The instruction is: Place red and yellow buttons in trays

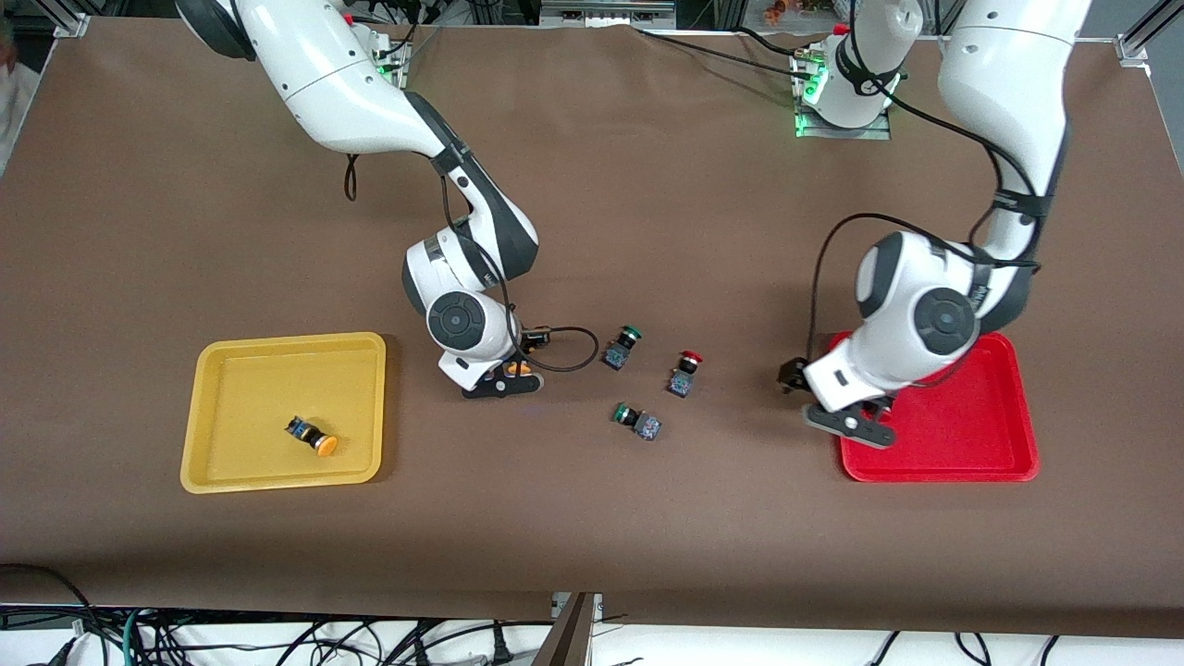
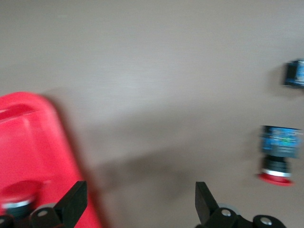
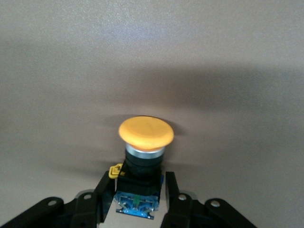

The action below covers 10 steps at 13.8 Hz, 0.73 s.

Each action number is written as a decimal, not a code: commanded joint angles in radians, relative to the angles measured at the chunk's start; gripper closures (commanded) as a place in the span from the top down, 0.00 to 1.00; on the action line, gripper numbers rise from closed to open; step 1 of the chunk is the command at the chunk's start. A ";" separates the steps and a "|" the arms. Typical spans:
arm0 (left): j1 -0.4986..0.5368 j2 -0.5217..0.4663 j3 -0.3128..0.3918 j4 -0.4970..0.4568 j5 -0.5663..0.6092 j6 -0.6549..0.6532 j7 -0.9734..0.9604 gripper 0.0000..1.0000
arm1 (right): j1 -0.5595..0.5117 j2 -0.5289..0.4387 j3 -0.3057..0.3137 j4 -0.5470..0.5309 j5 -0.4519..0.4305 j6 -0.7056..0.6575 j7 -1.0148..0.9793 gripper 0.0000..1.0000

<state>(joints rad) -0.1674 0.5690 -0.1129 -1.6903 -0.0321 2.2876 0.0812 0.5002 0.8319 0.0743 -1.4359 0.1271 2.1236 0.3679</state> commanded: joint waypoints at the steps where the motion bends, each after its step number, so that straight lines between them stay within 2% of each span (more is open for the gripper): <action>1: -0.041 0.026 -0.013 0.018 -0.020 -0.008 -0.003 1.00 | 0.000 -0.008 0.004 -0.017 -0.003 0.015 0.000 0.36; 2: -0.064 0.032 -0.013 0.024 -0.020 -0.008 -0.027 1.00 | -0.005 -0.010 0.004 -0.017 -0.003 0.013 -0.004 0.26; 3: -0.092 0.046 -0.013 0.062 -0.017 -0.008 -0.067 1.00 | -0.009 -0.013 0.004 -0.015 -0.004 0.009 -0.015 0.22; 5: -0.167 0.081 -0.013 0.109 -0.005 -0.010 -0.147 1.00 | -0.061 -0.028 0.002 -0.005 -0.006 -0.011 -0.125 0.20; 8: -0.234 0.135 -0.013 0.155 -0.006 -0.008 -0.230 1.00 | -0.161 -0.062 -0.001 0.053 -0.021 -0.141 -0.364 0.19; 10: -0.273 0.164 -0.013 0.170 0.021 -0.007 -0.233 1.00 | -0.201 -0.088 -0.048 0.060 -0.050 -0.188 -0.557 0.19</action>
<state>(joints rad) -0.4117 0.6820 -0.1374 -1.5830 -0.0309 2.2921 -0.1415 0.3340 0.7849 0.0498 -1.3802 0.1077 1.9915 -0.0351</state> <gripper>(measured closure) 0.000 0.581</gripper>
